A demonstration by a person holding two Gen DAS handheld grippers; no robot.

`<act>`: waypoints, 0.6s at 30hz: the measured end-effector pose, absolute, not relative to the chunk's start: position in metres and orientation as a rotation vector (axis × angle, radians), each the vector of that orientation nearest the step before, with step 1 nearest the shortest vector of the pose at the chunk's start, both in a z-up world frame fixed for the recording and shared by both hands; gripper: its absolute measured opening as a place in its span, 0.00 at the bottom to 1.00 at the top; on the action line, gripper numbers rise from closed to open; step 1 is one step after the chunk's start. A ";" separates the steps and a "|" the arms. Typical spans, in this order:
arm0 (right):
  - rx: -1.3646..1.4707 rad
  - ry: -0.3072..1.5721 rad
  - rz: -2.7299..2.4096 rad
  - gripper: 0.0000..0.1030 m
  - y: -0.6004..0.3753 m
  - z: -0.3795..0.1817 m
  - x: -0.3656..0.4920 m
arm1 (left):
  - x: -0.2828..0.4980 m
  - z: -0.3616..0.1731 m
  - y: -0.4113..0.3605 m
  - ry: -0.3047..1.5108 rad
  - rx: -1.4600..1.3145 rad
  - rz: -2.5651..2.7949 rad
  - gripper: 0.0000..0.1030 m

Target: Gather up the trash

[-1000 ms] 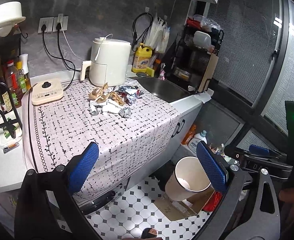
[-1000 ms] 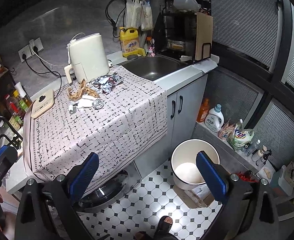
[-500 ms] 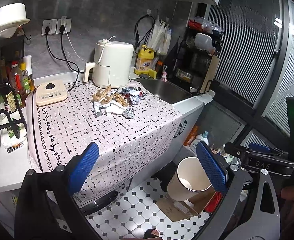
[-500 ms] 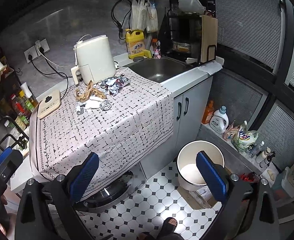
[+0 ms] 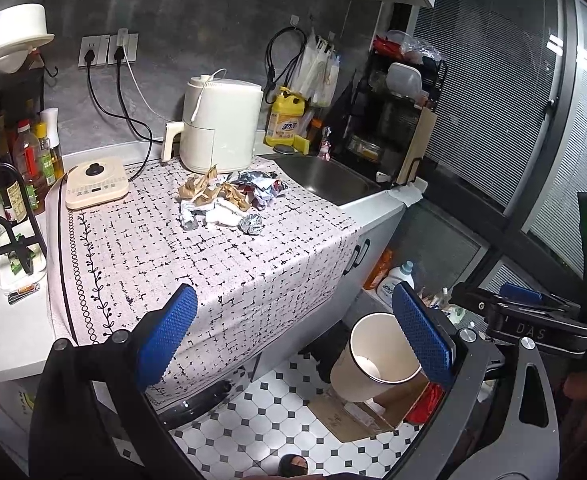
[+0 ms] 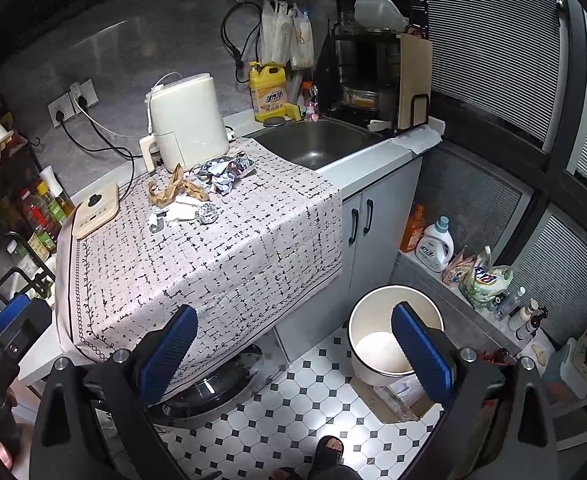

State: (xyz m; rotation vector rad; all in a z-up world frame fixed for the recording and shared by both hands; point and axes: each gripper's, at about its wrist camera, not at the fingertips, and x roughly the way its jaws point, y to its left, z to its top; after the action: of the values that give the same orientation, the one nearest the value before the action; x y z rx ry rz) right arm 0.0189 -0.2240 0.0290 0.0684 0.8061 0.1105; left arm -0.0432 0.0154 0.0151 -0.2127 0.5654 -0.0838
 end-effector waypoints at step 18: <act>0.095 0.757 0.222 0.92 -0.214 0.006 0.095 | 0.027 -0.009 0.040 0.621 -0.276 -0.006 0.94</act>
State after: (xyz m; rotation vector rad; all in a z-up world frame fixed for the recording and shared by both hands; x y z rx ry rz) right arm 0.0945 -0.2144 0.0063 0.0955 0.7566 0.2217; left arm 0.0267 0.0400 -0.0090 -0.2757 0.6209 -0.0057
